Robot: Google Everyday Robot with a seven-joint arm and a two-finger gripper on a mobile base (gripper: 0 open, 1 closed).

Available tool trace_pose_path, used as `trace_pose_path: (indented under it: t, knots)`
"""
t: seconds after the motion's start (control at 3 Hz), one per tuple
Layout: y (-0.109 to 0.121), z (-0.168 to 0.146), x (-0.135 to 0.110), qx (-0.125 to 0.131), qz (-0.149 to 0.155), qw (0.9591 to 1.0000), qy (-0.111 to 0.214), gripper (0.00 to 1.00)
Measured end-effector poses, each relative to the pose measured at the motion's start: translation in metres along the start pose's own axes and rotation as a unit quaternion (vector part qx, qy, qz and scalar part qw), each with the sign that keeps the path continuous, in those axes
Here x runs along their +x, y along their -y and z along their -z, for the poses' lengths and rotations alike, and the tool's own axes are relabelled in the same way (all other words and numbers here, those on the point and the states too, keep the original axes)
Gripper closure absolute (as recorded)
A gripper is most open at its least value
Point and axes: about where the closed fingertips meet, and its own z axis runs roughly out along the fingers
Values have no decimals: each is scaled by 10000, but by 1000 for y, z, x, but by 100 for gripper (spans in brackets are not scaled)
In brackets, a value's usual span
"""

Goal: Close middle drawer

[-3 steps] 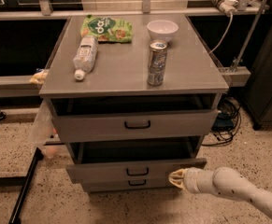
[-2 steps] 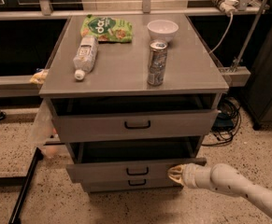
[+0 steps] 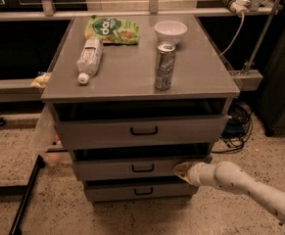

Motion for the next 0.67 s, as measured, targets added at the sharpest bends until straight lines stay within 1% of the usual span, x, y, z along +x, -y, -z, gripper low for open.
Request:
trace_pose_path:
  t: [0.33,0.67]
  knots:
    - [-4,1,-2,-69,-23,10000,16,100]
    - [-30,22,-10,-545,-229,9982,-18,100]
